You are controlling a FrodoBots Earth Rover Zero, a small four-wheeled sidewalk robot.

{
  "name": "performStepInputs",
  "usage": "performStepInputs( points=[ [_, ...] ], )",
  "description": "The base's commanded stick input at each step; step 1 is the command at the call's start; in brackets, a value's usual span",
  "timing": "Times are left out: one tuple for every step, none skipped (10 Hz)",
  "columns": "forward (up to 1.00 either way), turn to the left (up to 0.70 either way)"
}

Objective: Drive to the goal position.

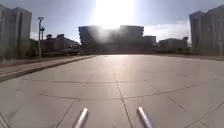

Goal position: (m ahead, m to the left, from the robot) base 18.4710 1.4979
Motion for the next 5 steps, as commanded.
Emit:
performStepInputs(
  points=[
    [1.0,-0.02],
    [1.0,-0.02],
    [1.0,-0.02],
    [1.0,-0.02],
    [1.0,-0.02]
  ],
)
